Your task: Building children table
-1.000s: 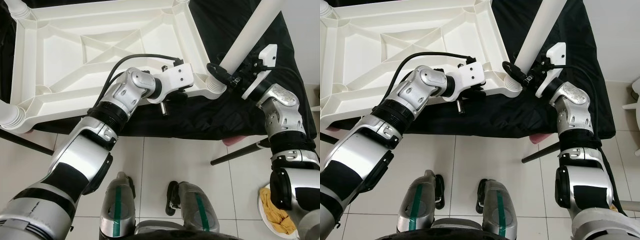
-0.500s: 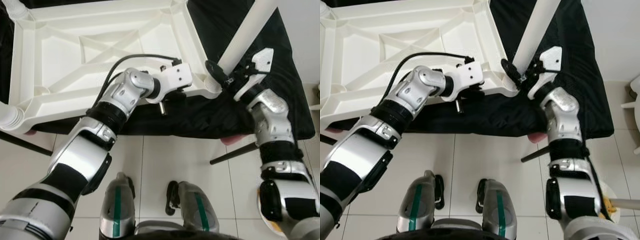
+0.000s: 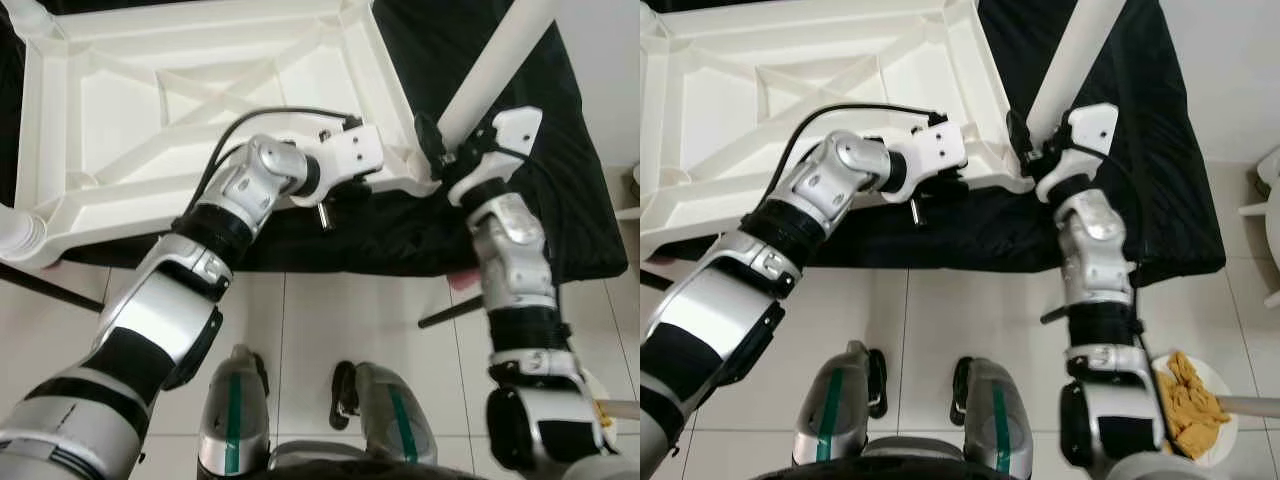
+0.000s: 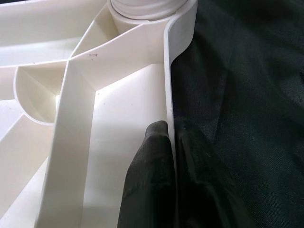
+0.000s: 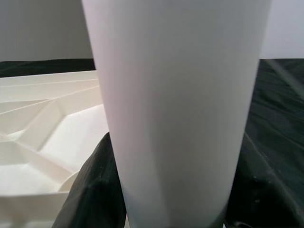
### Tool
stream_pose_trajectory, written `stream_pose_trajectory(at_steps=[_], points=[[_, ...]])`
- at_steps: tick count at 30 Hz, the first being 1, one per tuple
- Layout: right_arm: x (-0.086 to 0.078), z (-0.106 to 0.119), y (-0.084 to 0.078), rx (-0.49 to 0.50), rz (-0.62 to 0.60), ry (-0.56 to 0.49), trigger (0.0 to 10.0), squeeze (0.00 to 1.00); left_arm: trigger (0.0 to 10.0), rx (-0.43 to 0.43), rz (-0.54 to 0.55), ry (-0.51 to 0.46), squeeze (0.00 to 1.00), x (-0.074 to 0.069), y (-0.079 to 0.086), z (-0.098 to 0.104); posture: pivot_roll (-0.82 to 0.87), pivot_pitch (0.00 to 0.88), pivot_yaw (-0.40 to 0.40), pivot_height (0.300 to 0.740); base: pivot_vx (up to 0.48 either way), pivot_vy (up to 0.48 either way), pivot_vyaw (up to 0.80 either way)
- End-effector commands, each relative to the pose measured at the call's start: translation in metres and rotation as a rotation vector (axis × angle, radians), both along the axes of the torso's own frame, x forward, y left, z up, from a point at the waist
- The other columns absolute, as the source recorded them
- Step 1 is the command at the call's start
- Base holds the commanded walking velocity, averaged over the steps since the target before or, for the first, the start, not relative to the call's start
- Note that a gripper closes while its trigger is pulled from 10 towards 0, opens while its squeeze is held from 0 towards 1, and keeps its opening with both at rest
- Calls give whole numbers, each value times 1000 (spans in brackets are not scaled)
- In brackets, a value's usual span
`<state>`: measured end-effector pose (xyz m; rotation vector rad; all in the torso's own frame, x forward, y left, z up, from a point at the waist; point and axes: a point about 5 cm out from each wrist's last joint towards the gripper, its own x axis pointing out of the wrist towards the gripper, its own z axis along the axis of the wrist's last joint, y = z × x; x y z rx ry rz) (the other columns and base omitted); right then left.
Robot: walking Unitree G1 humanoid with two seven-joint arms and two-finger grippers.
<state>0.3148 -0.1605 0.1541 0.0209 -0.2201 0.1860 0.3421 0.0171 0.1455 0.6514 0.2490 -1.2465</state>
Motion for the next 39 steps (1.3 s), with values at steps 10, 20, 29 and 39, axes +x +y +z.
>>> stream_pose_trajectory(at_steps=[10, 20, 29, 39], points=[[-3, -3, 7, 16, -240, 56, 10000, 0, 10000, -14, -20, 39, 0, -8, -4, -10, 25, 100, -50, 740, 0, 0, 0], [-11, -8, 10, 63, -332, 95, 10000, 329, 10000, -18, -16, 43, 0, -9, -2, -10, 20, 91, -40, 740, 0, 0, 0], [-10, -12, 3, 48, -261, 115, 10000, 1000, 10000, -16, -14, 39, 0, -8, -2, -11, 20, 74, -41, 740, 0, 0, 0], [-3, -7, 3, -30, 48, 120, 10000, 0, 10000, -16, -8, 33, 0, -8, -2, -10, 21, 54, -47, 740, 0, 0, 0]])
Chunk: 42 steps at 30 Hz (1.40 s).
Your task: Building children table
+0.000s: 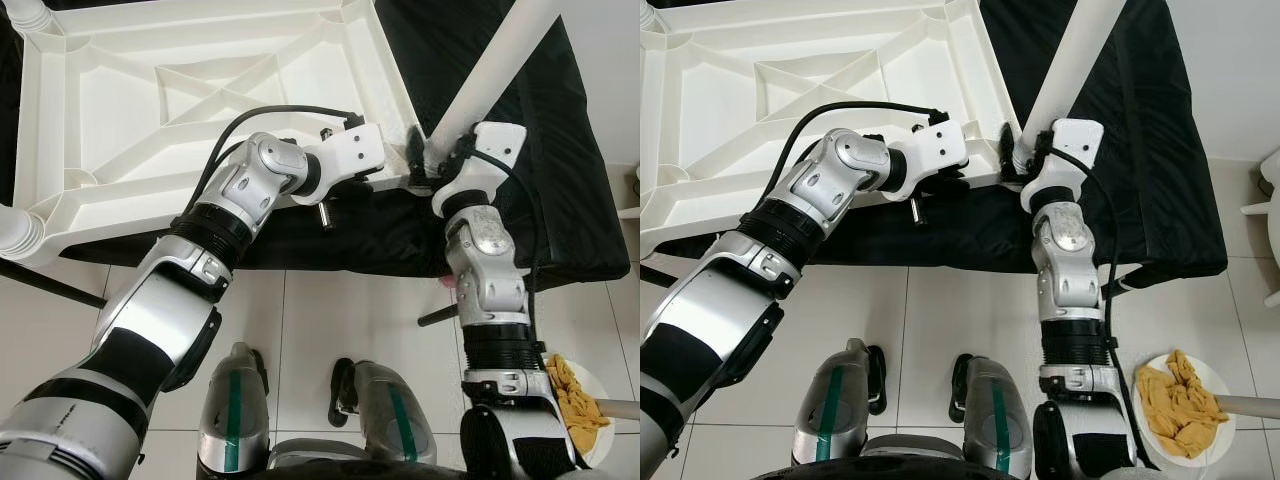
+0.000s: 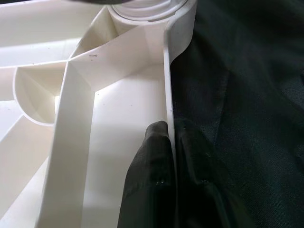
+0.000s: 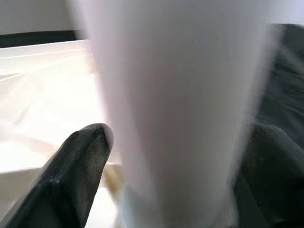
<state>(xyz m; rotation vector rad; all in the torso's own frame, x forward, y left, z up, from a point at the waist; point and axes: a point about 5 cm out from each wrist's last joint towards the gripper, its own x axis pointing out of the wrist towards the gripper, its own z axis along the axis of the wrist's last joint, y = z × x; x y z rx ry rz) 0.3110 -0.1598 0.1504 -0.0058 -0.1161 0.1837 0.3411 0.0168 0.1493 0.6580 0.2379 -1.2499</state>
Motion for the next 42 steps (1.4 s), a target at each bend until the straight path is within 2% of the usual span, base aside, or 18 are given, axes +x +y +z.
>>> stream_pose_trajectory(at_steps=[1, 3, 13, 17, 19, 22, 28, 29, 30, 31, 32, 33, 42], points=[[2, -2, 2, -17, 106, 13, 10000, 0, 10000, -15, -1, 43, 0, -7, -2, -14, 21, 52, -46, 740, 0, 0, 0], [2, -1, 2, -49, 192, 5, 10000, 0, 10000, -14, -2, 43, 0, -7, -2, -14, 22, 50, -46, 740, 0, 0, 0], [10, 4, -9, -94, 368, 0, 10000, 0, 10000, -10, -4, 34, 0, -6, -2, -13, 28, 29, -48, 740, 0, 0, 0], [12, 2, -19, -112, 409, 21, 10000, 0, 10000, -10, -4, 30, 0, -5, -2, -13, 31, 16, -49, 740, 0, 0, 0], [12, 2, -19, -112, 409, 21, 10000, 0, 10000, -10, -4, 30, 0, -5, -2, -13, 31, 16, -49, 740, 0, 0, 0], [11, 1, -29, -111, 457, 31, 10000, 0, 10000, -8, -8, 29, 0, -6, -1, -13, 27, 12, -44, 740, 0, 0, 0], [11, -1, -37, -137, 470, 36, 10000, 0, 10000, -6, -15, 28, 0, -6, -3, -13, 24, 8, -38, 740, 0, 0, 0], [11, -1, -40, -133, 478, 36, 6431, 0, 10000, -6, -18, 27, 0, -6, -3, -12, 25, 7, -37, 740, 0, 0, 0], [12, 0, -41, -131, 483, 34, 4431, 0, 10000, -5, -20, 27, 0, -6, -3, -12, 23, 2, -33, 740, 0, 0, 0], [12, 0, -41, -131, 483, 34, 4431, 0, 10000, -5, -20, 27, 0, -6, -3, -12, 23, 2, -33, 740, 0, 0, 0], [12, 0, -42, -130, 496, 27, 3451, 0, 10000, -4, -22, 27, 0, -6, -4, -13, 22, 1, -31, 740, 0, 0, 0], [12, 0, -42, -131, 495, 23, 39, 0, 10000, -2, -24, 26, 0, -6, -4, -13, 22, 1, -31, 740, 0, 0, 0], [14, 0, -43, -116, 487, 15, 0, 0, 10000, 0, -32, 27, 0, -7, -4, -13, 27, 6, -31, 740, 0, 0, 0]])
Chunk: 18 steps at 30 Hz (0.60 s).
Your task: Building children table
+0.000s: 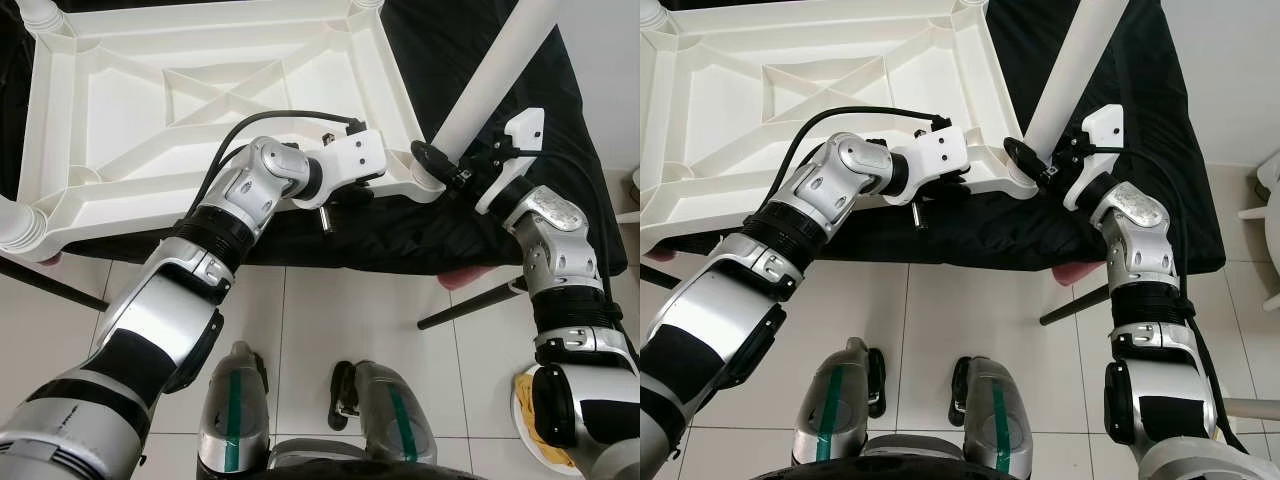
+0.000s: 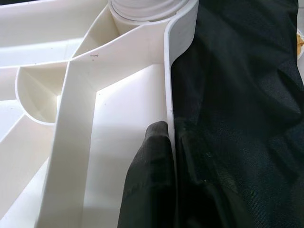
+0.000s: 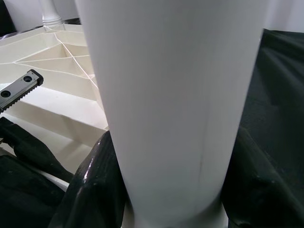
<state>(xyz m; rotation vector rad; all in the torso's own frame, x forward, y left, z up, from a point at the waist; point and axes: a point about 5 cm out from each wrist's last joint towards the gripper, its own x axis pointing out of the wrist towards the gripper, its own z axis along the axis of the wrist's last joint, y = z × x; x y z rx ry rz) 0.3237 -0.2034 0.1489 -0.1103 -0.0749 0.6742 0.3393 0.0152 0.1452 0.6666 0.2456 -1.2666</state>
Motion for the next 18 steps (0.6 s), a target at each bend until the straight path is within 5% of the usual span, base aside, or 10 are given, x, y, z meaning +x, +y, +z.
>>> stream_pose_trajectory(at_steps=[1, 2, 6, 7, 18], points=[[2, 2, 0, 22, 4, -8, 0, 0, 10000, -11, -16, 21, 0, -5, -3, -9, 27, 6, -31, 740, 0, 0, 0], [2, 2, 1, 24, 3, -10, 824, 0, 10000, -11, -16, 21, 0, -5, -3, -9, 27, 7, -31, 740, 0, 0, 0], [2, 2, 1, 28, 3, -12, 824, 0, 10000, -11, -17, 21, 0, -6, -3, -9, 27, 7, -32, 740, 0, 0, 0], [3, 1, 2, 37, -7, -11, 10000, 0, 10000, -12, -16, 22, 0, -6, -3, -10, 28, 9, -33, 740, 0, 0, 0], [4, -1, 16, 113, -226, -35, 10000, 0, 10000, -17, -10, 18, 0, -4, -2, -8, 19, 24, -36, 740, 0, 0, 0]])
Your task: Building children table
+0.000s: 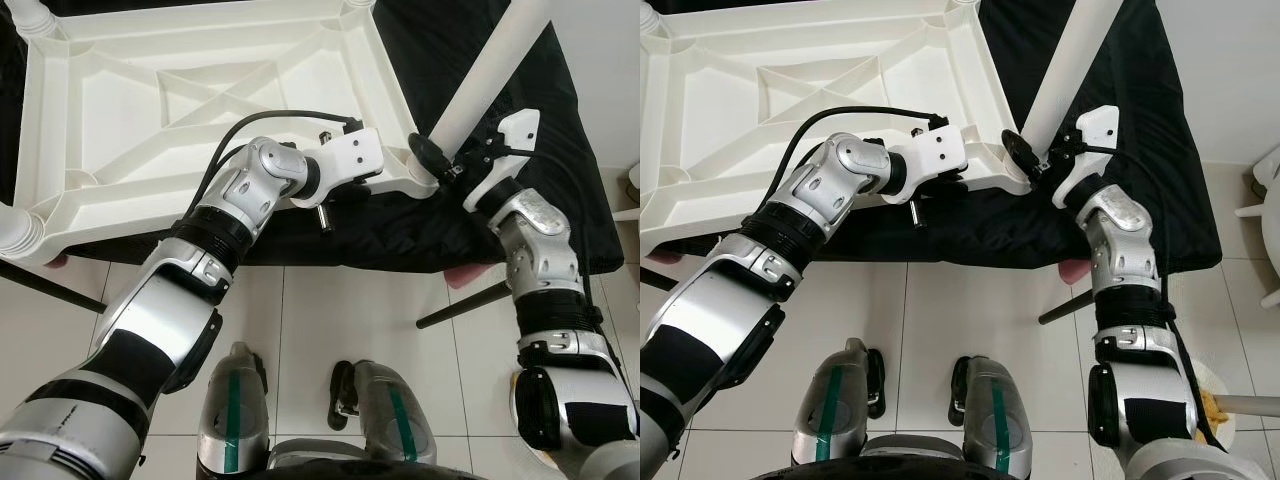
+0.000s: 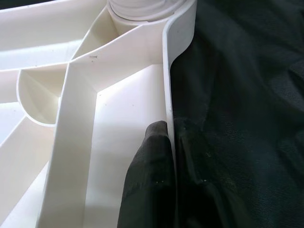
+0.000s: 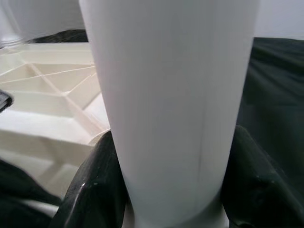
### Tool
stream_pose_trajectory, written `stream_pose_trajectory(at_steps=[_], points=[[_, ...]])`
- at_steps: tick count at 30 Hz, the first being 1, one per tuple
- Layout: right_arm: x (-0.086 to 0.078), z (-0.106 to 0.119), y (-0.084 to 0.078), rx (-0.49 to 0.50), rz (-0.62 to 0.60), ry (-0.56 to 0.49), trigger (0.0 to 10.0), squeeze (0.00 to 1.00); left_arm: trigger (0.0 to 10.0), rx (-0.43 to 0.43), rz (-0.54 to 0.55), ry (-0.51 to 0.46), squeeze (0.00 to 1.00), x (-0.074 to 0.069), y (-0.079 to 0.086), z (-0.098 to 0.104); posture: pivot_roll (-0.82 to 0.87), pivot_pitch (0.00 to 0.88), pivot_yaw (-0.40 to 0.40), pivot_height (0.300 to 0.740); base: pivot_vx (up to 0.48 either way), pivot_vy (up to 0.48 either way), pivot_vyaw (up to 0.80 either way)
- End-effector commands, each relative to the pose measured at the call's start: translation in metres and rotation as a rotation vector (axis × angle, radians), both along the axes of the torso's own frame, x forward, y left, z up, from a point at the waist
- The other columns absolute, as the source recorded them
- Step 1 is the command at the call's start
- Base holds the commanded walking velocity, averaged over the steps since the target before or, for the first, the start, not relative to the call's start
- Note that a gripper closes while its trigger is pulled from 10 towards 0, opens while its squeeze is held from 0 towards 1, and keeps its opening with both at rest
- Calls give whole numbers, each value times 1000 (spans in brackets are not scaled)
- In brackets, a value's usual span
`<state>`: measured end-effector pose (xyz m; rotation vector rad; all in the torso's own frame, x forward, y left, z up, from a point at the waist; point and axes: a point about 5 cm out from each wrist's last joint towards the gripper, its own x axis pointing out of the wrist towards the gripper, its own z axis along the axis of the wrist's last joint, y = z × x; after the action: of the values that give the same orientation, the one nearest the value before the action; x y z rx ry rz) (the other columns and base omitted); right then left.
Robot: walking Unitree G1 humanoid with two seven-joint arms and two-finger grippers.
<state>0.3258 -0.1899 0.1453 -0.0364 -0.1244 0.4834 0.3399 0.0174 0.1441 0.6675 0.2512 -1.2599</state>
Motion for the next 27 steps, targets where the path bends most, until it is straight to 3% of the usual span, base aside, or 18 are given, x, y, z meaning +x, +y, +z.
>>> stream_pose_trajectory(at_steps=[1, 18, 24, 27], points=[[2, 2, 3, 19, -41, -4, 10000, 0, 10000, -21, -17, 17, 0, -5, -5, -6, 19, 24, -36, 740, 0, 0, 0], [-3, 16, 36, 143, -293, -54, 10000, 0, 10000, -25, -9, 9, 0, -2, -2, -2, 23, 51, -41, 740, 0, 0, 0], [-9, 16, 44, 152, -503, -53, 10000, 0, 10000, -24, -7, 9, 0, -1, -1, -2, 24, 56, -41, 740, 0, 0, 0], [-11, 16, 47, 156, -552, -51, 10000, 0, 10000, -24, -7, 9, 0, -1, -1, -2, 23, 55, -40, 740, 0, 0, 0]])
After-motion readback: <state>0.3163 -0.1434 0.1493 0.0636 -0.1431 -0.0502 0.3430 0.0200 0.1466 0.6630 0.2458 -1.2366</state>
